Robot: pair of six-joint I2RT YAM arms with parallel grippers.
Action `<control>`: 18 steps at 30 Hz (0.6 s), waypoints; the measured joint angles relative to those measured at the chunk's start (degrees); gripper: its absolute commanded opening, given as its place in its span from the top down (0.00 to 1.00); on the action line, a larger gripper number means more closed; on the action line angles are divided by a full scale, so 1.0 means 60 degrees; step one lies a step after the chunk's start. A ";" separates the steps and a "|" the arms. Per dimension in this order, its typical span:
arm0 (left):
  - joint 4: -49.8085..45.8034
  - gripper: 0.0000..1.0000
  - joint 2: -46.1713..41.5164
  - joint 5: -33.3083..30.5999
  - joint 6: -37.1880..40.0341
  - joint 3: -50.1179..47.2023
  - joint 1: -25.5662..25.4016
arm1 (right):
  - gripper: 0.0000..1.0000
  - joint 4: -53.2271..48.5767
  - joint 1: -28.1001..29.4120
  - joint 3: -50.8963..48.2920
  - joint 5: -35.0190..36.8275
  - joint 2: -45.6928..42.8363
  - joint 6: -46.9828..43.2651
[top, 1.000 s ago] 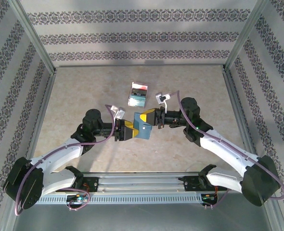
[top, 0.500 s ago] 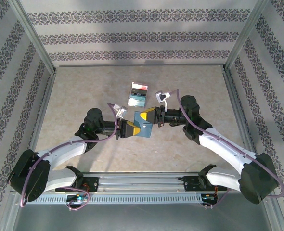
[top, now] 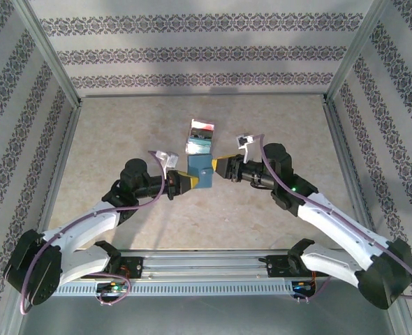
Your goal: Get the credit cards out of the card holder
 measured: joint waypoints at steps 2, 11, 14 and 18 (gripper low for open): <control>-0.0386 1.00 -0.0018 -0.0896 0.0160 -0.0004 0.0000 | 0.64 -0.0565 0.0324 0.0127 0.1027 -0.0113 0.0102; -0.0787 1.00 0.0335 -0.2288 0.0324 -0.0044 0.0000 | 0.61 -0.1996 0.2036 0.0798 0.3767 0.0903 0.0678; -0.0783 1.00 0.0561 -0.2328 0.0324 -0.0047 0.0000 | 0.61 -0.2058 0.2299 0.1195 0.3952 0.1614 0.0801; -0.0772 1.00 0.0696 -0.2320 0.0324 -0.0051 0.0000 | 0.61 -0.2058 0.2386 0.1676 0.3974 0.2419 0.0936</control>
